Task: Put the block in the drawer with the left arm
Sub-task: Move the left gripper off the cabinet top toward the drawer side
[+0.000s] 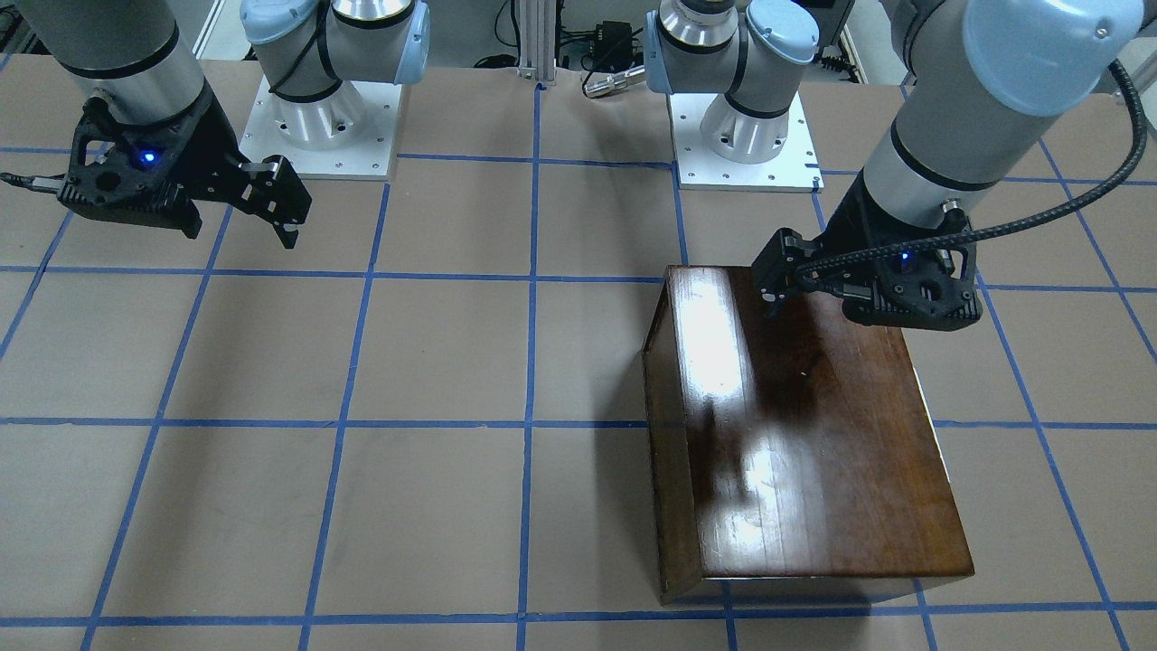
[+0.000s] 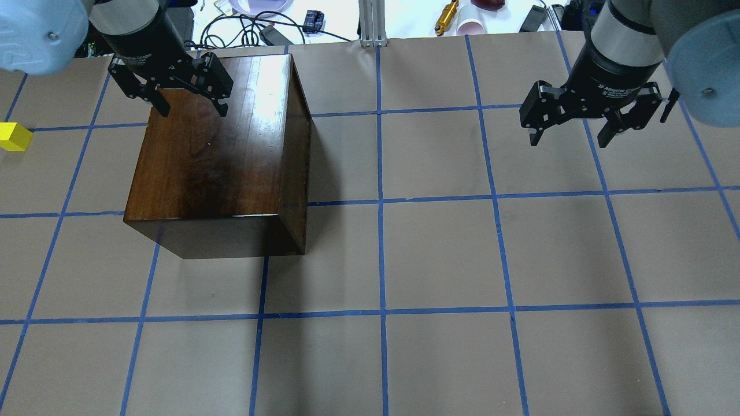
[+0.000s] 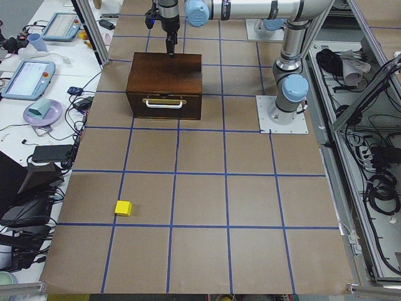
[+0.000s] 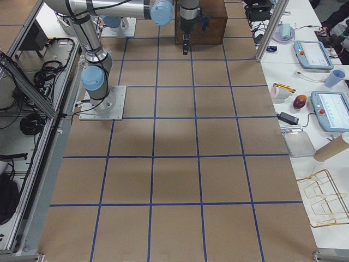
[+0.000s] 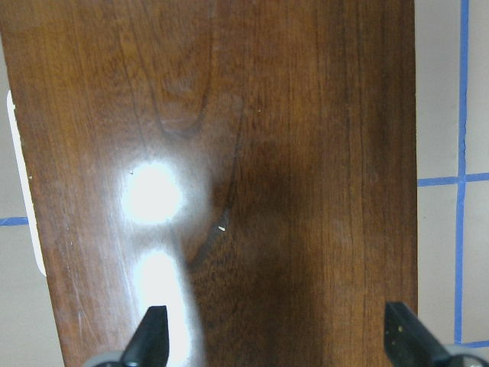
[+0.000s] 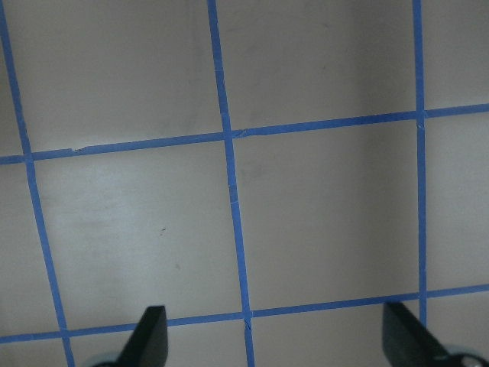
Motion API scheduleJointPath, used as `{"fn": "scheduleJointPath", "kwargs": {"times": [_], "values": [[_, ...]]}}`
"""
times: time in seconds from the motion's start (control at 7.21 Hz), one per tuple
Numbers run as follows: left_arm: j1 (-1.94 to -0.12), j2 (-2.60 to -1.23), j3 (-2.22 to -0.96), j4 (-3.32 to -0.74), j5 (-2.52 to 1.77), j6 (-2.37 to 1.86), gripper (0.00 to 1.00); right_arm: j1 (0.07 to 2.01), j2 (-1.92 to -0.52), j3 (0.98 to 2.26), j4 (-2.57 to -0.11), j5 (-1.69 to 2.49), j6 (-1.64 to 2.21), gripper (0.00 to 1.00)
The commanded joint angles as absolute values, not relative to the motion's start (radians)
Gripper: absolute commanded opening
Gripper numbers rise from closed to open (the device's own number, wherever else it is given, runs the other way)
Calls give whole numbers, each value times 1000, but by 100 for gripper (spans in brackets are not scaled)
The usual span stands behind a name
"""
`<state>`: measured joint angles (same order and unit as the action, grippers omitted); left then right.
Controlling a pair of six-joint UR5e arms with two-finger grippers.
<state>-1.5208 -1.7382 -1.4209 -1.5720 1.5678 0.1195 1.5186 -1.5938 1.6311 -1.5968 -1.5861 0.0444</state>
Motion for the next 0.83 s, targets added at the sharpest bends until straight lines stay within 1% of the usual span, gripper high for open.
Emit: {"fn": "scheduleJointPath", "kwargs": {"times": [0.0, 0.28, 0.69], "values": [[-1508, -1740, -1419, -1574, 1565, 118, 100, 1519, -1594, 1631, -1597, -1586, 44, 100], [-1450, -1740, -1407, -1574, 1551, 130, 100, 1519, -1594, 1631, -1597, -1586, 44, 100], [-1230, -1765, -1353, -1611, 1479, 386, 100, 1519, -1594, 1631, -1597, -1586, 44, 100]]}}
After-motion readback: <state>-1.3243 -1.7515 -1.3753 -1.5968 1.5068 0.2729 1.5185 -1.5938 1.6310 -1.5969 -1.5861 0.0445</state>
